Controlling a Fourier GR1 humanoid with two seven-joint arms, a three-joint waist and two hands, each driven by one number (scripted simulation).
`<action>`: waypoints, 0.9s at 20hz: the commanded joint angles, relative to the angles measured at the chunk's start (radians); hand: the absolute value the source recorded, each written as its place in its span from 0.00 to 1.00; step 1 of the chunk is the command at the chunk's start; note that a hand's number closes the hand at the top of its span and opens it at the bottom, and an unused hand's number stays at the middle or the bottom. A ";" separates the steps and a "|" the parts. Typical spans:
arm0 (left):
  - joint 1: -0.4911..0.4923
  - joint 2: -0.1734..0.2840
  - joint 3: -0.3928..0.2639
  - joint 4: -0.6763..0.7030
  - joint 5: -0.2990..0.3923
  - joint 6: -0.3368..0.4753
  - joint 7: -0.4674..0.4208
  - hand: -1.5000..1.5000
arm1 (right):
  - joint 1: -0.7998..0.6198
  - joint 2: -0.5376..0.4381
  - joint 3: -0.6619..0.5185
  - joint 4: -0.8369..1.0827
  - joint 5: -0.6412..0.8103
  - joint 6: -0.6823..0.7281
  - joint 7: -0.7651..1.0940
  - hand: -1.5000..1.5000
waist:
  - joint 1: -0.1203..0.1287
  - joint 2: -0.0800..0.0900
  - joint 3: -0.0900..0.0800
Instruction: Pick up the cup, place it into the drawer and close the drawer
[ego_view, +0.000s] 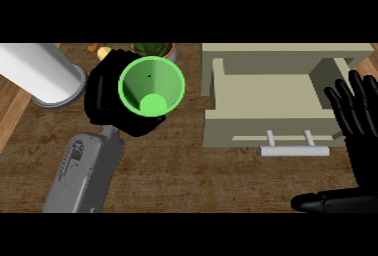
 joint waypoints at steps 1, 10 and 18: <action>-0.126 -0.005 -0.065 0.022 -0.021 0.115 0.059 1.00 | -0.070 -0.011 -0.022 0.036 -0.019 -0.010 0.019 0.00 | -0.002 0.001 0.000; -0.361 -0.005 -0.073 0.195 -0.049 0.208 0.120 1.00 | -0.002 0.010 0.021 -0.058 -0.003 -0.026 0.078 0.00 | -0.013 0.002 0.000; -0.523 -0.005 -0.130 0.440 -0.011 0.295 0.084 1.00 | -0.093 -0.002 0.003 0.044 -0.006 -0.017 0.047 0.00 | -0.019 0.005 0.000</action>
